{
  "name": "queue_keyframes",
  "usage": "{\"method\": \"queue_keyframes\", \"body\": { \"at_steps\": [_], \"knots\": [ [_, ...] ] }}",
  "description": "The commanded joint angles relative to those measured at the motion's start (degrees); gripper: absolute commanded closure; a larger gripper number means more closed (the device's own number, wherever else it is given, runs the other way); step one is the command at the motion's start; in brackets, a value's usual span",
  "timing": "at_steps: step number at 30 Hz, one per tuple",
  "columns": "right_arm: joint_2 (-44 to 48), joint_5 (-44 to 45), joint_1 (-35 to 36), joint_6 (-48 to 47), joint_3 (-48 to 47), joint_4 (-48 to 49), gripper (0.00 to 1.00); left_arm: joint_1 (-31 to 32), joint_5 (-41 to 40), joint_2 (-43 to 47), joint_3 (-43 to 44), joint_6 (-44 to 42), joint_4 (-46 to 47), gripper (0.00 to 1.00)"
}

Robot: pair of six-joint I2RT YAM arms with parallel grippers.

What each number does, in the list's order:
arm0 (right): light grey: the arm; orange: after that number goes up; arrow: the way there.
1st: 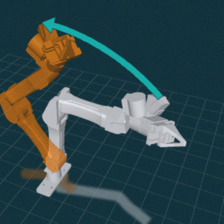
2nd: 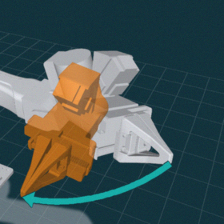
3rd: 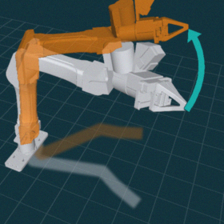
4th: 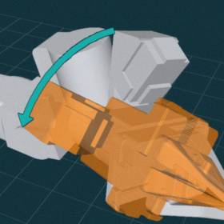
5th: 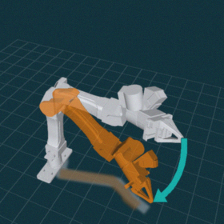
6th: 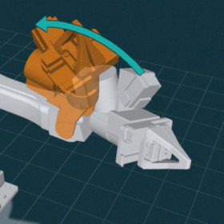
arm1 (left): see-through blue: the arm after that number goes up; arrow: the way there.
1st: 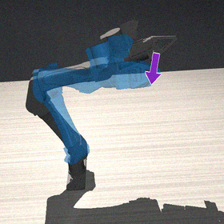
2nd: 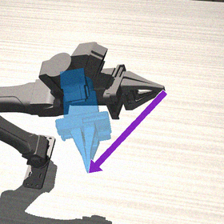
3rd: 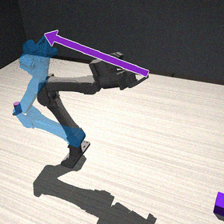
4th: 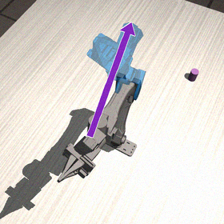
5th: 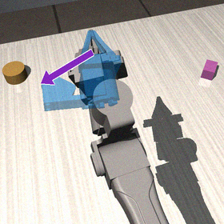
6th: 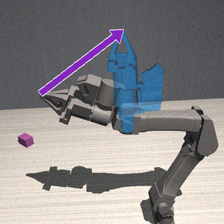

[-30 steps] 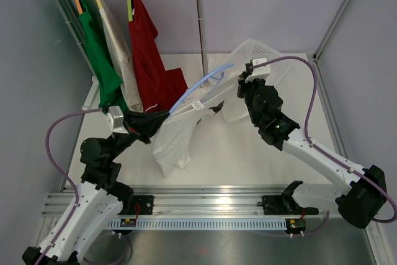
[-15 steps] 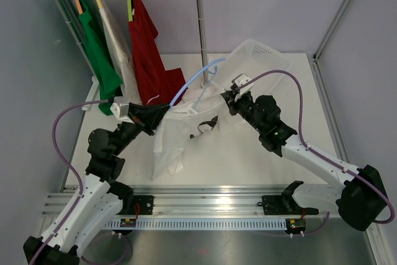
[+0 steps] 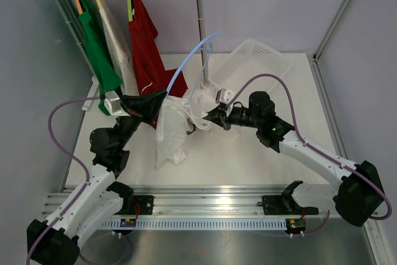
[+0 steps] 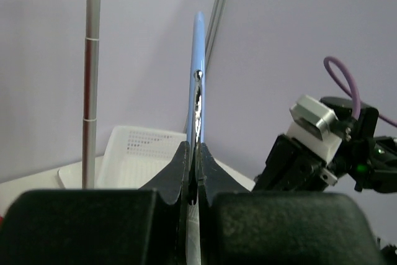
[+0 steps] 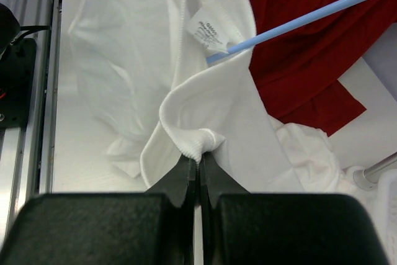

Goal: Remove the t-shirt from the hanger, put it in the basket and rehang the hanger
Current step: Remove the tshirt from the hanger

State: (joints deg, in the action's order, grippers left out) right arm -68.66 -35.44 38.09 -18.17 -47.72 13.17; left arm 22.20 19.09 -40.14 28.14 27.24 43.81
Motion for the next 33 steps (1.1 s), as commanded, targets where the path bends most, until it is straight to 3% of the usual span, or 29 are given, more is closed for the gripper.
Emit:
{"method": "queue_keyframes", "body": {
  "at_steps": [1, 8, 11, 16, 20, 24, 33],
  "knots": [
    [0.0, -2.4, -0.2, -1.8, -2.5, -2.4, 1.00, 0.0, -5.5, -5.0, -0.1, 4.1, 18.6, 1.00],
    [-4.4, 4.3, -0.2, -2.0, -5.8, -7.4, 0.99, 0.0, -11.3, -9.6, 3.4, 1.2, 17.1, 1.00],
    [-8.2, 2.7, -0.2, -3.3, -9.5, -12.7, 1.00, 0.0, -12.9, -10.1, 6.3, -1.7, 15.6, 1.00],
    [-11.0, 4.7, -0.2, -2.4, -12.7, -14.7, 1.00, 0.0, -16.5, -10.2, 10.5, -4.6, 8.5, 1.00],
    [-10.1, 10.0, -0.2, -1.2, -11.9, -13.8, 1.00, 0.0, -21.5, -7.2, 10.8, -6.5, -0.6, 1.00],
    [-11.3, 15.7, -0.1, -0.9, -14.4, -20.0, 1.00, 0.0, -25.9, -3.2, 14.0, -11.6, -13.6, 1.00],
    [-14.8, 24.4, -0.2, 0.9, -17.0, -20.3, 1.00, 0.0, -35.3, 7.4, 11.7, -12.5, -26.1, 1.00]
  ]
}}
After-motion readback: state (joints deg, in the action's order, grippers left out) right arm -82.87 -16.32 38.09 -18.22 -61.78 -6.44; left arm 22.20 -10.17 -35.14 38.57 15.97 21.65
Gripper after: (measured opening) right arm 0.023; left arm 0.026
